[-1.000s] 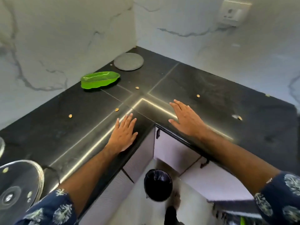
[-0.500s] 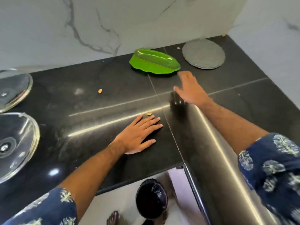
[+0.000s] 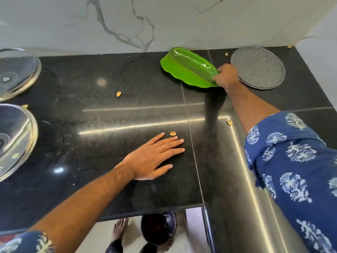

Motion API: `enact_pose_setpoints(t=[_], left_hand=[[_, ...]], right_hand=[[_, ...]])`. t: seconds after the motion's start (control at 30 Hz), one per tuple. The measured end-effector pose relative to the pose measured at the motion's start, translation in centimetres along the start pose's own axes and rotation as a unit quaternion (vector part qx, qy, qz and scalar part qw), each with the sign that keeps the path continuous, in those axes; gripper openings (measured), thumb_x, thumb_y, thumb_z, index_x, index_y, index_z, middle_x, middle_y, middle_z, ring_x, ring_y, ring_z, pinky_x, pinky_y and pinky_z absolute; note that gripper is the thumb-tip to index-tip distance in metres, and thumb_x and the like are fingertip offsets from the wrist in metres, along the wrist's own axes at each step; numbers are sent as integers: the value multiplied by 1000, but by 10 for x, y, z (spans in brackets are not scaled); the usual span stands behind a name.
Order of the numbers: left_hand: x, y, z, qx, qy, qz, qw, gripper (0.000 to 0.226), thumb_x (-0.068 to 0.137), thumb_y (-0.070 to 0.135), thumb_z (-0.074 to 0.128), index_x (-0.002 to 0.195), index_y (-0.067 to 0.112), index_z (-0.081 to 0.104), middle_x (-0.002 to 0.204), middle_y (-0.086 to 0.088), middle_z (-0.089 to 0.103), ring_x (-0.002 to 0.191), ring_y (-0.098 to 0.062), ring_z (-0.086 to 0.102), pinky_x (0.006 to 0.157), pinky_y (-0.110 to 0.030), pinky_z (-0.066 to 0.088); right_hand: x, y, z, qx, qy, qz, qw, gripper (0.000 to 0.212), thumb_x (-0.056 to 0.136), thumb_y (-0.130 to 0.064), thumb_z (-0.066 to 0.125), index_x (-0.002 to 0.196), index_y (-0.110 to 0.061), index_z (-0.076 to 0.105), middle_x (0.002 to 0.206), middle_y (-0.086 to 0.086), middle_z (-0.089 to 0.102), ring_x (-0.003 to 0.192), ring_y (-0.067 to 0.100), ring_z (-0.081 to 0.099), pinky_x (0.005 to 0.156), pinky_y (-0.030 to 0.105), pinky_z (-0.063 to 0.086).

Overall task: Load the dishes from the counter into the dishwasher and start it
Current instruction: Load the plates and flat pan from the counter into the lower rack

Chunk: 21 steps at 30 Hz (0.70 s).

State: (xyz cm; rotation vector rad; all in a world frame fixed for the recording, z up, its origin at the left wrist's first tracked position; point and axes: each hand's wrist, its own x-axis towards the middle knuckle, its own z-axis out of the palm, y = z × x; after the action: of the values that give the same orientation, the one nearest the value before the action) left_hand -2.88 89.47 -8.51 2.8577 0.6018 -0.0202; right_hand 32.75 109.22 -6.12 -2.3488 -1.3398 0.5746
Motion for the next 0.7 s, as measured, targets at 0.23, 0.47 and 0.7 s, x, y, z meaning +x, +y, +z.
enact_pose_setpoints(t=[0.23, 0.47, 0.7], left_hand=[[1, -1, 1, -4, 2, 5, 1000, 59, 106, 45, 32, 160, 27, 15, 168, 5, 4, 154, -11, -3, 126, -47, 5], [1, -3, 0, -35, 26, 12, 999, 58, 102, 45, 34, 157, 26, 26, 167, 4, 16, 154, -12, 7, 125, -47, 11], [-3, -4, 5, -34, 36, 46, 998, 59, 100, 44, 31, 153, 17, 35, 162, -3, 29, 151, -20, 21, 124, -49, 9]], right_hand=[[-92, -12, -36, 442, -219, 112, 863, 35, 88, 3, 36, 117, 2, 54, 97, 20, 67, 73, 29, 71, 53, 26, 55], [-272, 47, -37, 660, -211, 122, 710, 57, 75, 13, 37, 125, -13, 45, 106, 9, 70, 90, 26, 72, 72, 39, 60], [-496, 48, -9, 667, -123, 131, 724, 62, 68, 15, 56, 124, -10, 61, 112, 14, 71, 91, 25, 71, 71, 34, 60]])
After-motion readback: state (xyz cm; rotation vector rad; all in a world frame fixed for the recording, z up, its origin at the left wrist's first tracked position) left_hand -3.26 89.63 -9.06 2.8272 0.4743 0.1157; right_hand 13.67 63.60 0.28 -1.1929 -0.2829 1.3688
